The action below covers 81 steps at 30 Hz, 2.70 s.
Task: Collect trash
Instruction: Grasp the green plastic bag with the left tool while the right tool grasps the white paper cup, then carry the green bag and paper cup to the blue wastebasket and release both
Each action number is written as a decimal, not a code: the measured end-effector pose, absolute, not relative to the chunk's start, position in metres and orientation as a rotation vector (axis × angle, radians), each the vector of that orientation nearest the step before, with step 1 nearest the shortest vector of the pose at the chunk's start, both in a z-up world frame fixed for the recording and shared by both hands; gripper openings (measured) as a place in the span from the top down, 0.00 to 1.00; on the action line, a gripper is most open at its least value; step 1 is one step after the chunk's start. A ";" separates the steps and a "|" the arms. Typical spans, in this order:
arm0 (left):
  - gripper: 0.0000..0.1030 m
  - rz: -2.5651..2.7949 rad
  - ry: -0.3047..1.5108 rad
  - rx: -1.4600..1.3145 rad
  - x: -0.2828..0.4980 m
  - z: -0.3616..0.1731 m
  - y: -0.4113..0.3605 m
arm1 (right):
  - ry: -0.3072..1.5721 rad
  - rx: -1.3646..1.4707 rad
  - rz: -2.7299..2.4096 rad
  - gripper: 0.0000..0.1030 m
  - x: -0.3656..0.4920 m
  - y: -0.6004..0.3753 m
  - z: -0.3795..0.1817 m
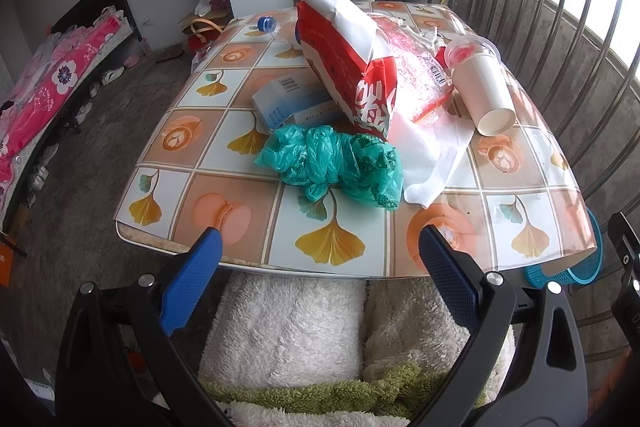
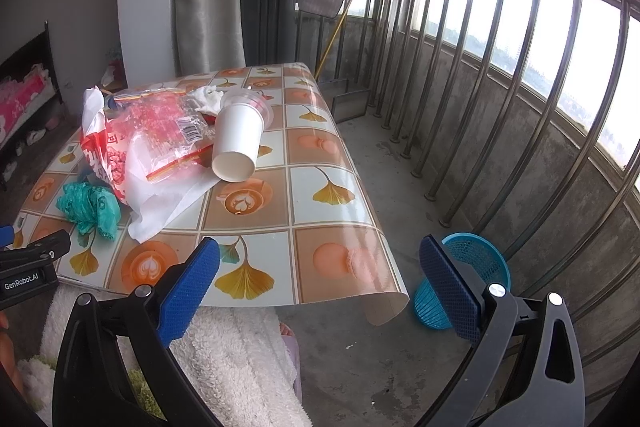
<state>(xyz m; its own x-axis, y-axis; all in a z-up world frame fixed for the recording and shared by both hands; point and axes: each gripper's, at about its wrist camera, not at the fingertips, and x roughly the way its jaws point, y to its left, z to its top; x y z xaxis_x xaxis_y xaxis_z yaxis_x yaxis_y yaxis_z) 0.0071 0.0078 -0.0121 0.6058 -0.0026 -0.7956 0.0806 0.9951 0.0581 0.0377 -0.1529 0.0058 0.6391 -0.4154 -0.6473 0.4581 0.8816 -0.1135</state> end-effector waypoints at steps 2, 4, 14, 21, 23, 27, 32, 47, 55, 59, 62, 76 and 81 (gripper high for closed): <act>0.08 -0.049 0.920 0.091 0.007 -0.012 0.009 | 0.722 0.065 -0.499 0.05 0.037 -0.153 0.006; 0.08 -0.048 0.923 0.091 0.007 -0.013 0.010 | 0.722 0.064 -0.500 0.05 0.038 -0.153 0.006; 0.08 -0.044 0.913 0.065 0.011 -0.009 0.024 | 0.710 0.096 -0.516 0.05 0.035 -0.162 0.003; 0.08 -0.047 0.849 -0.042 0.030 0.004 0.064 | 0.601 0.144 -0.482 0.05 0.044 -0.171 0.012; 0.08 -0.112 0.826 -0.074 0.035 0.003 0.074 | 0.585 0.174 -0.447 0.05 0.050 -0.175 0.013; 0.08 -0.234 0.801 -0.109 0.044 -0.001 0.083 | 0.601 0.267 -0.374 0.05 0.071 -0.188 0.012; 0.08 -0.313 0.822 -0.156 0.058 -0.011 0.086 | 0.660 0.460 -0.230 0.05 0.109 -0.215 0.001; 0.24 -0.374 0.959 -0.222 0.111 -0.063 0.090 | 0.909 0.764 0.060 0.07 0.241 -0.258 -0.057; 0.46 -0.446 0.946 -0.245 0.114 -0.062 0.088 | 0.970 0.836 0.113 0.19 0.272 -0.260 -0.080; 0.59 -0.473 0.937 -0.262 0.111 -0.060 0.087 | 0.996 0.852 0.105 0.34 0.276 -0.261 -0.088; 0.62 -0.476 0.929 -0.259 0.107 -0.058 0.086 | 1.004 0.872 0.110 0.41 0.273 -0.263 -0.090; 0.67 -0.461 0.898 -0.275 0.091 -0.045 0.099 | 1.093 1.228 0.243 0.43 0.221 -0.279 -0.100; 0.68 -0.454 0.892 -0.267 0.074 -0.037 0.106 | 1.068 1.204 0.227 0.43 0.189 -0.276 -0.092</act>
<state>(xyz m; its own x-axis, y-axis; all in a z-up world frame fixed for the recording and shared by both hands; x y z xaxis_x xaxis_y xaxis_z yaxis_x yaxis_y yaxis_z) 0.0739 0.1056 -0.0370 0.5422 -0.4856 -0.6857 0.2677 0.8734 -0.4068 0.1887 -0.2764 -0.0923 0.5241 0.6527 -0.5471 0.3735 0.4012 0.8364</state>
